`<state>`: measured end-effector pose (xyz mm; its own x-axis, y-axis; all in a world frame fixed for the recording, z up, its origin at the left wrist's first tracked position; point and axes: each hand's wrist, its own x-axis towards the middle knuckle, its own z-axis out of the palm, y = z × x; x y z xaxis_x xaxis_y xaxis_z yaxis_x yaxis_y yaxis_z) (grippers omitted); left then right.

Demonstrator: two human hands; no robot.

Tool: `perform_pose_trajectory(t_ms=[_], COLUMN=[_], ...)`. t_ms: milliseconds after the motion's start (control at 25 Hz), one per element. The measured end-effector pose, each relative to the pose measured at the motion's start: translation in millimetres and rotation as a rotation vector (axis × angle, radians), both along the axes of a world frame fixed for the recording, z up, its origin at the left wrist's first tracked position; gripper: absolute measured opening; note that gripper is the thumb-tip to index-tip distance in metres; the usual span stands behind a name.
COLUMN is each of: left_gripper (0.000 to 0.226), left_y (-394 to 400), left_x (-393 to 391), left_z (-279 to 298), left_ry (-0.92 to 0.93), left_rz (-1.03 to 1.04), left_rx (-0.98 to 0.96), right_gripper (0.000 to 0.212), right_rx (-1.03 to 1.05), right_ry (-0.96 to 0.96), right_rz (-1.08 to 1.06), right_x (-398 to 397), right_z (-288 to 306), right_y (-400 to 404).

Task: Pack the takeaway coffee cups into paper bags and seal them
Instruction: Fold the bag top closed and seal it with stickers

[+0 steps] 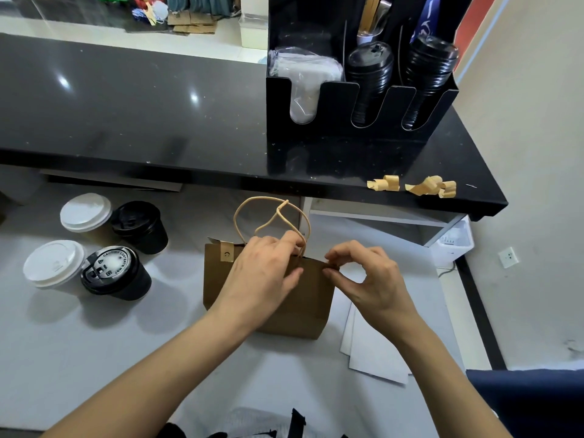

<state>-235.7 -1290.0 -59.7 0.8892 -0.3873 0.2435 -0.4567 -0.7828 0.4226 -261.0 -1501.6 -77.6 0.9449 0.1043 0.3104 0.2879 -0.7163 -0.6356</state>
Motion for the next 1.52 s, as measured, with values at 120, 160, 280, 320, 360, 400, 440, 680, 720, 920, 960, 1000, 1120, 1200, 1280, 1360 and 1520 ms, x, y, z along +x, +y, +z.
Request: perform_pose_trajectory(t_ms=[120,160,280,320,360,400,440,680,720,920,960,1000,1120,1200,1280,1360,1520], left_gripper=[0.04,0.041,0.04,0.04,0.04,0.039,0.039,0.038,0.039,0.041,0.042,0.041,0.04,0.04,0.041,0.042,0.042], left_y=[-1,-1,-4,-6,-7,-7,-7,-7,-7,-6,-7,-7,-5,-5,-6,-6,-6], left_x=[5,5,3,2,1,0,-1,-2,-4,-8,-8,-8,-8,-8,-8,-9,-11], left_z=[-3,-5,-10,-11,-12,-12,-13,-15,-15,-15,-15,-15,-17,-18,-18,-18,-17], left_ry=[0.049,0.05,0.043,0.036,0.028,0.021,0.014,-0.02,-0.026,-0.08,-0.089,-0.093,-0.087,-0.089,-0.09,-0.096,-0.095], left_rz=[0.007,0.011,0.044,0.055,0.062,0.066,0.067,0.045,0.042,0.046,0.043,0.04,0.028,0.027,0.029,0.026,0.019], left_rx=[-0.05,-0.059,-0.066,-0.067,-0.067,-0.065,-0.063,-0.048,-0.047,-0.042,-0.041,-0.041,-0.04,-0.037,-0.034,-0.032,-0.028], right_gripper=[0.022,0.021,0.019,0.018,0.017,0.016,0.016,0.016,0.018,0.026,0.026,0.023,0.012,0.007,0.008,0.011,0.014], right_rx=[0.009,0.011,-0.012,-0.022,-0.026,-0.016,0.015,0.104,0.052,-0.039,-0.047,-0.058,-0.07,-0.074,-0.086,-0.111,-0.105], right_ry=[0.031,0.041,0.09,0.119,0.142,0.143,0.115,-0.018,0.01,0.038,0.041,0.046,0.05,0.028,-0.007,-0.021,-0.103], right_rz=[0.02,0.028,0.07,0.093,0.117,0.124,0.096,-0.461,-0.491,-0.517,-0.514,-0.506,-0.486,-0.472,-0.458,-0.461,-0.446], right_x=[5,7,11,13,14,16,18,62,68,79,80,81,85,89,95,102,112], right_z=[3,4,8,9,12,16,21,47,49,56,56,55,55,58,62,65,74], right_y=[-3,-5,-8,-9,-10,-12,-14,-41,-44,-45,-46,-46,-48,-49,-52,-53,-55])
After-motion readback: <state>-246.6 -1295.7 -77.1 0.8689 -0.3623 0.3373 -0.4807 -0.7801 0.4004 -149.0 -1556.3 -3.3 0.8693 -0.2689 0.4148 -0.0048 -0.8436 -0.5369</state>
